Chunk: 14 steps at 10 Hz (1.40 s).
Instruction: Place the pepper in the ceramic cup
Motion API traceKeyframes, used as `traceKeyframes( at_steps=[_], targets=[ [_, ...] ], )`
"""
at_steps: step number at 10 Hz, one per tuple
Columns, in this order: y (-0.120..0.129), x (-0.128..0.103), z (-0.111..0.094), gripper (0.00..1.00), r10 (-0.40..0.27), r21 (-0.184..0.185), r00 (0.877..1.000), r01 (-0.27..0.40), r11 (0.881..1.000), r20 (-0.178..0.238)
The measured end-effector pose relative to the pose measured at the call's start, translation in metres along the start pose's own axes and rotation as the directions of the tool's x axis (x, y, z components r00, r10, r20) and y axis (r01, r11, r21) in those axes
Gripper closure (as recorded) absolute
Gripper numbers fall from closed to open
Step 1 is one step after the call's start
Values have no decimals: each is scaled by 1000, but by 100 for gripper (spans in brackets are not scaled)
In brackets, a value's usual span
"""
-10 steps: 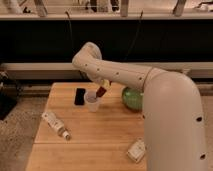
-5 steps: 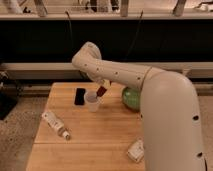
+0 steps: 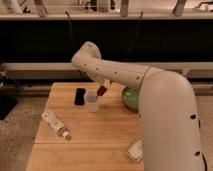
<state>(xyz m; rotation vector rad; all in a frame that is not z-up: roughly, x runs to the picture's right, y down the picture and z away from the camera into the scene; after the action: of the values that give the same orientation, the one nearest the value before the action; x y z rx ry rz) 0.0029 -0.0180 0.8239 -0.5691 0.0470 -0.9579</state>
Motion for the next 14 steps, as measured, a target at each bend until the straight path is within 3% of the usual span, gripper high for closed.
traceKeyframes(
  at_steps=[1, 6, 8, 14],
  targets=[
    [0, 0, 0, 100, -3, 1, 1000, 3, 1000, 0],
    [-20, -22, -6, 100, -109, 136, 994, 107, 985, 7],
    [-23, -27, -8, 98, -126, 168, 992, 123, 978, 5],
    [-31, -42, -15, 40, -180, 244, 984, 171, 955, 16]
  ],
)
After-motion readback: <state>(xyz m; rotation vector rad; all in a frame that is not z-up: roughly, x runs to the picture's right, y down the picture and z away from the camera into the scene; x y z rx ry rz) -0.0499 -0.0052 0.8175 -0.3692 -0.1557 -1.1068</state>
